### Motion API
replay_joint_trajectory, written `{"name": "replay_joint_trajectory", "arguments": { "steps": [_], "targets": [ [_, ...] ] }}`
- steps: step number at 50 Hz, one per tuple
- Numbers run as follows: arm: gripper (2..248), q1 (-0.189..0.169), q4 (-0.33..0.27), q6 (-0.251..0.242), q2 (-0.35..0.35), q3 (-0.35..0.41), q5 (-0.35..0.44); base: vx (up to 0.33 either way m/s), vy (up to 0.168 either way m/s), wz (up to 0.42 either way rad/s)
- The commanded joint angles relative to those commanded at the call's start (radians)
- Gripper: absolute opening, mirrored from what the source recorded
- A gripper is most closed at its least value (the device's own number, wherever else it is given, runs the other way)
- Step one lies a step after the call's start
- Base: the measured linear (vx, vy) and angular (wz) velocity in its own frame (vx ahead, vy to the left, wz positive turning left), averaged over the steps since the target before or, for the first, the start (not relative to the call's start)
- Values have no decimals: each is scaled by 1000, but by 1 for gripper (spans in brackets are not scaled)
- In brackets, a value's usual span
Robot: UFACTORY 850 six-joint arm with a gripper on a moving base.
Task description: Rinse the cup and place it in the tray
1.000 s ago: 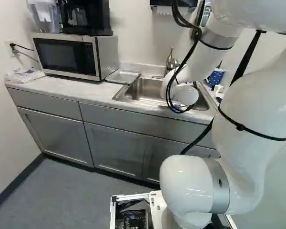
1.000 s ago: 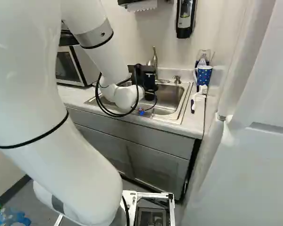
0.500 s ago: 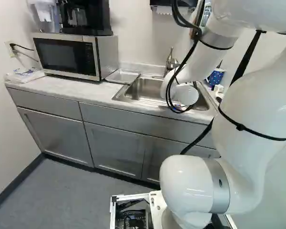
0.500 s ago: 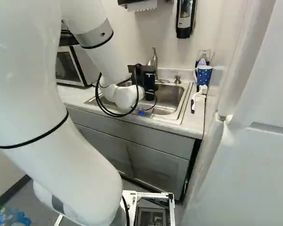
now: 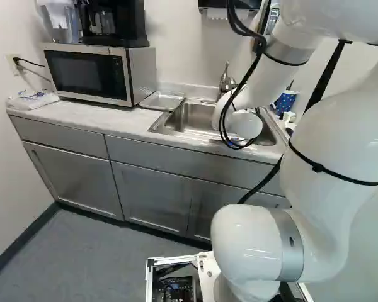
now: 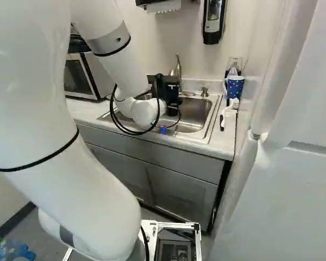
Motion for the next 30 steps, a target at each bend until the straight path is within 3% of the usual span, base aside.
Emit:
{"name": "replay_joint_trajectory", "arguments": {
  "steps": [30],
  "targets": [
    [126,0,0,0,0,0,0,0,0,0]
  ]
}}
